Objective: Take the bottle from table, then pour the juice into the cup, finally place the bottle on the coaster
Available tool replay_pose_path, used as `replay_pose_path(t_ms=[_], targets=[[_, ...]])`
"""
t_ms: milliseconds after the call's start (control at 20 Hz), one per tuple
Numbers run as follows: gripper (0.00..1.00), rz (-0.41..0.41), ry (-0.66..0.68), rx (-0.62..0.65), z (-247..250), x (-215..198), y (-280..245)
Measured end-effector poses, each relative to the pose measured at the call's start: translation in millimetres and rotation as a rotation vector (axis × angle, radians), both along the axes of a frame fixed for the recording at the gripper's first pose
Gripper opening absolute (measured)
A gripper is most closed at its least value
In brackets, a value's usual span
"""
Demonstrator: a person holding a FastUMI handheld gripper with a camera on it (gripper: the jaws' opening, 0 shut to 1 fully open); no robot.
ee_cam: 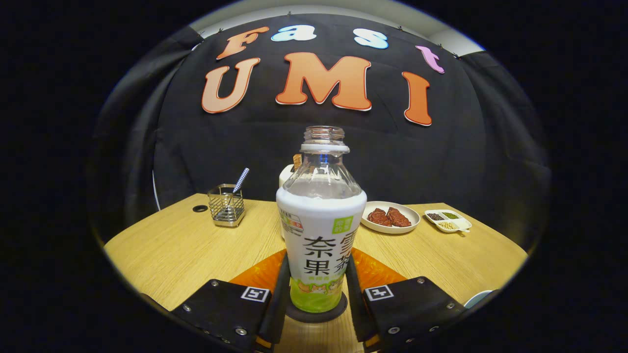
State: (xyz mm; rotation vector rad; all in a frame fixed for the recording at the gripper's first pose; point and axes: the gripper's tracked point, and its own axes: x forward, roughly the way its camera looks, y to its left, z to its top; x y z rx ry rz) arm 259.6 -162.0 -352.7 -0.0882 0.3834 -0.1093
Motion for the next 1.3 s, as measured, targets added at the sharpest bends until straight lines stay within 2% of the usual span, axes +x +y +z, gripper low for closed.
replay_pose_path(t_ms=[200,400,500,550,650,800,950,1100,1300], targets=[[0.57,0.004,0.039,-0.04,-12,2,6],[0.67,-0.012,0.04,-0.02,-6,0,5],[0.8,-0.034,0.041,-0.007,-2,-5,1],[0.9,-0.032,0.039,0.008,2,-8,4],[0.97,-0.025,0.006,0.027,21,-15,8],[0.97,-0.011,-0.085,0.114,69,-35,28],[0.97,-0.013,-0.183,0.133,127,-64,42],[0.96,0.067,-0.206,0.175,178,-96,80],[0.96,0.169,-0.201,0.14,234,-147,121]])
